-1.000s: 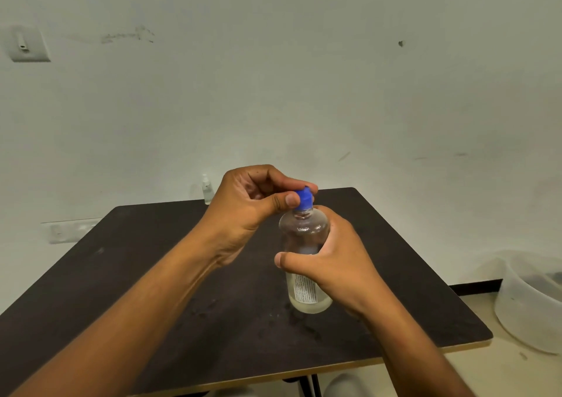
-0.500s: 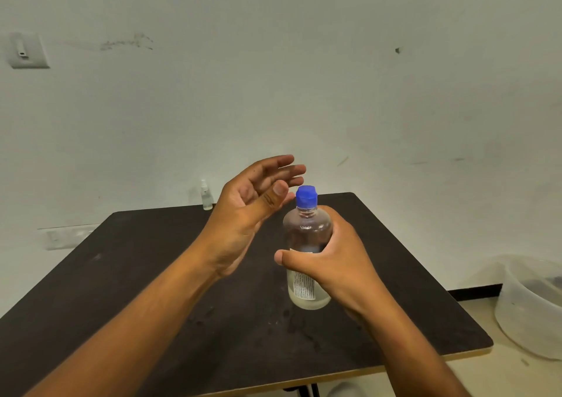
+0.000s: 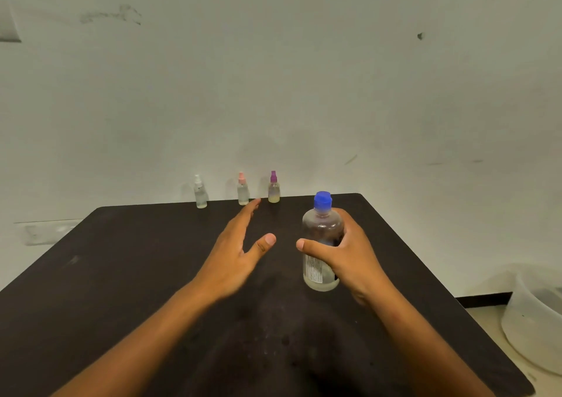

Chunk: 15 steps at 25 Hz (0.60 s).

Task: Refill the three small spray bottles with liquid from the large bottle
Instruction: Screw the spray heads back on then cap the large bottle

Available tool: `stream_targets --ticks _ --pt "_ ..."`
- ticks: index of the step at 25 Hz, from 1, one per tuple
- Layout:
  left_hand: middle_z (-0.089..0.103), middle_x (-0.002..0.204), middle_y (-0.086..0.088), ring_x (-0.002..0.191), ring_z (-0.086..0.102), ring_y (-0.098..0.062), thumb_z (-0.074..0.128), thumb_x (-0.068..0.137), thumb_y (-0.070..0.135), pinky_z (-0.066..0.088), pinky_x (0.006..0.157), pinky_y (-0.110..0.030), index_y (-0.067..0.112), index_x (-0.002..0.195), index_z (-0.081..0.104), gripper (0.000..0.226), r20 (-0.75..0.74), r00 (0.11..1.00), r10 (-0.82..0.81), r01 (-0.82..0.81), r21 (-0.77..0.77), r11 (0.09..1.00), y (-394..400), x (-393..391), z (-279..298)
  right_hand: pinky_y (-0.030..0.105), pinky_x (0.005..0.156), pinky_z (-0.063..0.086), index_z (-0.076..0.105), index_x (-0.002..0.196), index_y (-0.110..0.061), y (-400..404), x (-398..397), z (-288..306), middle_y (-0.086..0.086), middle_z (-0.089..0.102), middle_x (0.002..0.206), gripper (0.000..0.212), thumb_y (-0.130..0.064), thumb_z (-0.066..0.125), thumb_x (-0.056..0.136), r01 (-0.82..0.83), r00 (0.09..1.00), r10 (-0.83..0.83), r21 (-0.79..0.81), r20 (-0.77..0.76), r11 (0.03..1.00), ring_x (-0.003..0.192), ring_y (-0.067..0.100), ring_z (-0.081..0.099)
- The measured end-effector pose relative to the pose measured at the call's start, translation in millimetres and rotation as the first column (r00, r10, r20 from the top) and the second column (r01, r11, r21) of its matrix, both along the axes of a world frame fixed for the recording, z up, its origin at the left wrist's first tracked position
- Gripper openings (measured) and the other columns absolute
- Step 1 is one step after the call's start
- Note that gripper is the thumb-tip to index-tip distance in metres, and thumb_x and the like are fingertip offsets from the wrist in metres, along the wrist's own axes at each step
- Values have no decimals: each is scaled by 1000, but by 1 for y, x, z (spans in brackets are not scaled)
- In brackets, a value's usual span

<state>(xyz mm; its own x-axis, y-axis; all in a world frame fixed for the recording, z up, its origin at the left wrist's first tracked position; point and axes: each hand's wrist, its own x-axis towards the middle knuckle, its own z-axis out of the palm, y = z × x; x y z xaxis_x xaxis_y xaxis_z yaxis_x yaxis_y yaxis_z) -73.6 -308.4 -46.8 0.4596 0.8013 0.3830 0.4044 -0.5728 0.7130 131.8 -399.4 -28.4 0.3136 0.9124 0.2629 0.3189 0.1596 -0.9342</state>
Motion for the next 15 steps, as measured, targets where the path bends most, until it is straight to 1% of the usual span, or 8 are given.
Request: stream_targets --ticks 3,5,7,10,13,15 --pt "12 169 16 155 14 -7 52 93 65 26 121 -39 48 158 5 82 -111 994 17 -17 -2 1000 34 7 -19 39 98 56 60 122 -29 48 22 -8 -8 68 112 59 -27 92 72 51 998 -51 -14 41 999 105 13 67" --pt "8 170 15 156 10 -8 52 95 63 22 124 -40 45 159 2 84 -180 983 25 -21 23 1000 55 13 -30 39 97 58 61 119 -26 80 36 -13 -8 70 109 58 -26 93 71 83 995 -83 -12 48 996 101 12 69" --pt "5 170 14 157 7 -8 52 96 62 20 126 -42 42 160 0 85 -215 976 29 -19 49 999 78 20 -39 39 97 58 61 121 -23 113 50 -18 -6 69 112 61 -27 94 70 115 990 -115 0 77 993 102 13 68" --pt "3 171 10 157 3 -11 50 97 62 16 128 -45 35 162 0 87 -286 957 50 -17 118 993 116 34 -48 33 98 54 56 128 -22 162 68 -28 -4 65 121 71 -31 94 68 175 974 -177 25 138 984 108 16 64" --pt "3 171 3 158 1 -15 48 98 61 8 129 -44 28 163 0 88 -345 935 83 -9 209 978 152 50 -51 23 91 50 53 127 -22 206 83 -35 -4 62 121 71 -33 94 70 222 960 -229 63 159 973 108 15 62" --pt "3 171 1 158 0 -18 47 98 62 2 127 -39 25 163 2 88 -346 931 120 -22 273 962 173 60 -50 25 92 51 52 125 -24 234 95 -37 -6 61 118 67 -34 92 72 253 952 -263 81 156 964 106 15 62"
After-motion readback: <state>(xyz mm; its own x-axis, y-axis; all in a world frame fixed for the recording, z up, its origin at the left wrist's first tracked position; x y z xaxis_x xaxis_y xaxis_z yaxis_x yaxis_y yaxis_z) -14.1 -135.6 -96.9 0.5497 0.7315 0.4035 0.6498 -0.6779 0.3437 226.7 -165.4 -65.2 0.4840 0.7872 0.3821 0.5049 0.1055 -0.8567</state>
